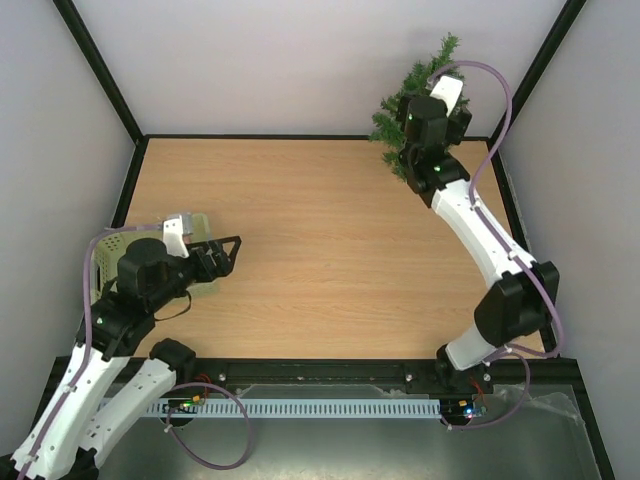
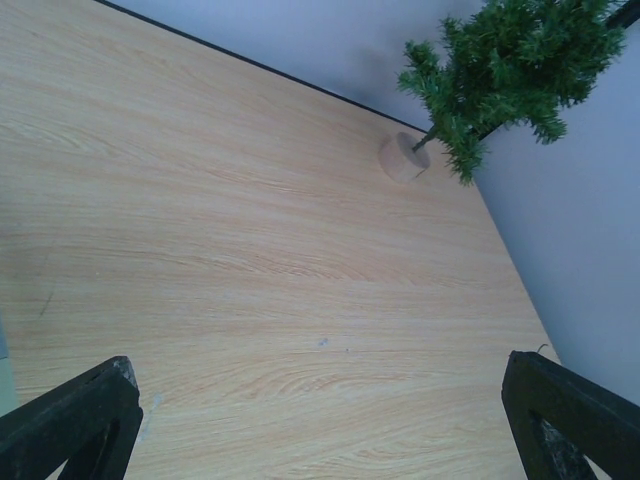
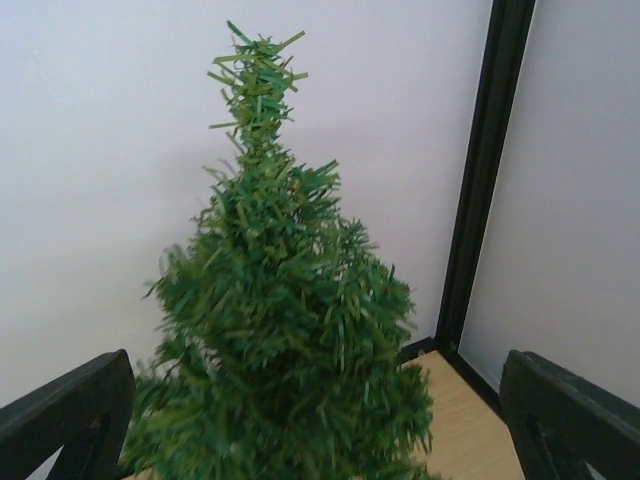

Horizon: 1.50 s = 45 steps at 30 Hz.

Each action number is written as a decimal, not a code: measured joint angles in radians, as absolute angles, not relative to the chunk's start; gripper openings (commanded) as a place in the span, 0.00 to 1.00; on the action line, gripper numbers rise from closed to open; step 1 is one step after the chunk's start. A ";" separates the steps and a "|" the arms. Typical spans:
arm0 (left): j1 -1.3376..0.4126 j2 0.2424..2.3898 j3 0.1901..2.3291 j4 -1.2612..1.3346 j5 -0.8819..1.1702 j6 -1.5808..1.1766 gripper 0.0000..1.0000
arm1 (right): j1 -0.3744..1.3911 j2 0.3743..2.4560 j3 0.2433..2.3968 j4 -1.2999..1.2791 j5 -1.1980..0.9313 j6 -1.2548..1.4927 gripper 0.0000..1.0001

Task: Decorate the small christmas tree
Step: Move the christmas tree to the center of the board.

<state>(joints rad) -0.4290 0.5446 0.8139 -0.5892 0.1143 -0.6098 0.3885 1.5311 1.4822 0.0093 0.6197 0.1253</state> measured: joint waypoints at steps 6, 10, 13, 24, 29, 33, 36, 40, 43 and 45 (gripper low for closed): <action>-0.429 0.520 0.814 -0.598 0.141 -0.614 1.00 | 0.297 1.701 1.655 0.041 0.593 0.065 0.98; -0.429 0.520 0.814 -0.597 0.152 -0.614 1.00 | 0.249 1.790 1.765 0.046 0.553 0.036 0.97; -0.429 0.522 0.813 -0.596 0.157 -0.615 1.00 | 0.229 1.844 1.847 0.041 0.537 0.032 0.87; -0.429 0.559 0.810 -0.589 0.148 -0.622 1.00 | 0.205 2.038 2.111 0.042 0.503 0.036 0.59; -0.429 0.594 0.805 -0.582 0.148 -0.621 1.00 | 0.199 2.132 2.165 0.058 0.509 0.022 0.40; -0.429 0.612 0.804 -0.577 0.145 -0.621 1.00 | 0.190 2.143 2.165 0.063 0.480 0.005 0.17; -0.429 0.611 0.805 -0.567 0.144 -0.621 1.00 | 0.188 2.143 2.168 0.066 0.446 -0.015 0.02; -0.429 0.601 0.804 -0.566 0.141 -0.621 1.00 | 0.187 2.133 2.168 0.054 0.414 -0.033 0.02; -0.429 0.603 0.804 -0.566 0.139 -0.622 1.00 | 0.187 2.105 2.148 0.016 0.379 -0.046 0.02; -0.429 0.602 0.799 -0.562 0.138 -0.621 1.00 | 0.187 2.069 2.125 -0.028 0.344 -0.045 0.02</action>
